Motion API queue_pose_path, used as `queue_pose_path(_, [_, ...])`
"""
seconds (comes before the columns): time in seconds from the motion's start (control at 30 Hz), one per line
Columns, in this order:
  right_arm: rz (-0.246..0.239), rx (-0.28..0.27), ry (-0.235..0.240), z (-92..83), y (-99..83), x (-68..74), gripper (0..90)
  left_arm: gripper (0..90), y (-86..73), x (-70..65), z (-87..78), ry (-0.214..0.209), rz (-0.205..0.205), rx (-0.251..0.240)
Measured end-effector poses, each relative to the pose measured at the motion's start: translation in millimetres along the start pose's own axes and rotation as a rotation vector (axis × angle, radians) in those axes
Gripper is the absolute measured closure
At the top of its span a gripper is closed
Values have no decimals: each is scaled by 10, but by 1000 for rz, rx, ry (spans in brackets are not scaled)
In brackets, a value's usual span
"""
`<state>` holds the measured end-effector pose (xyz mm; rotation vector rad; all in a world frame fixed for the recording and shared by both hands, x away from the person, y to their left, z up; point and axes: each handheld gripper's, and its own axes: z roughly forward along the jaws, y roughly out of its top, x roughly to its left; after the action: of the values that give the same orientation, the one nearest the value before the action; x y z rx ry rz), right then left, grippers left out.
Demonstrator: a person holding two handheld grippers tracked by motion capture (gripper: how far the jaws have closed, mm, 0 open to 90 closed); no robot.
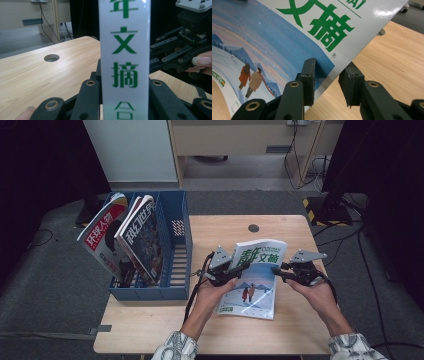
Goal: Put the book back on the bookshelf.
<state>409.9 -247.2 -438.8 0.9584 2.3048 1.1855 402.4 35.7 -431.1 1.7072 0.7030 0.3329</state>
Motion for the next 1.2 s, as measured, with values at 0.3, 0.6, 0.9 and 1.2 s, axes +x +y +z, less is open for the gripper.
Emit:
queue_pose_path(0.3, [-24, -20, -56, -62, 166, -23, 670, 726, 113, 18, 25, 13, 1, -17])
queue_pose_path(0.6, [-48, -47, -108, -106, 280, -44, 675, 725, 132, 39, 61, 20, 2, -63])
queue_pose_path(0.9, [-88, -81, -120, -165, 278, 51, 675, 723, 64, -5, -48, 26, 28, -83])
queue_pose_path(1.2, [-126, -103, -119, -268, 276, 193, 680, 705, 19, -75, -172, 30, 36, -84])
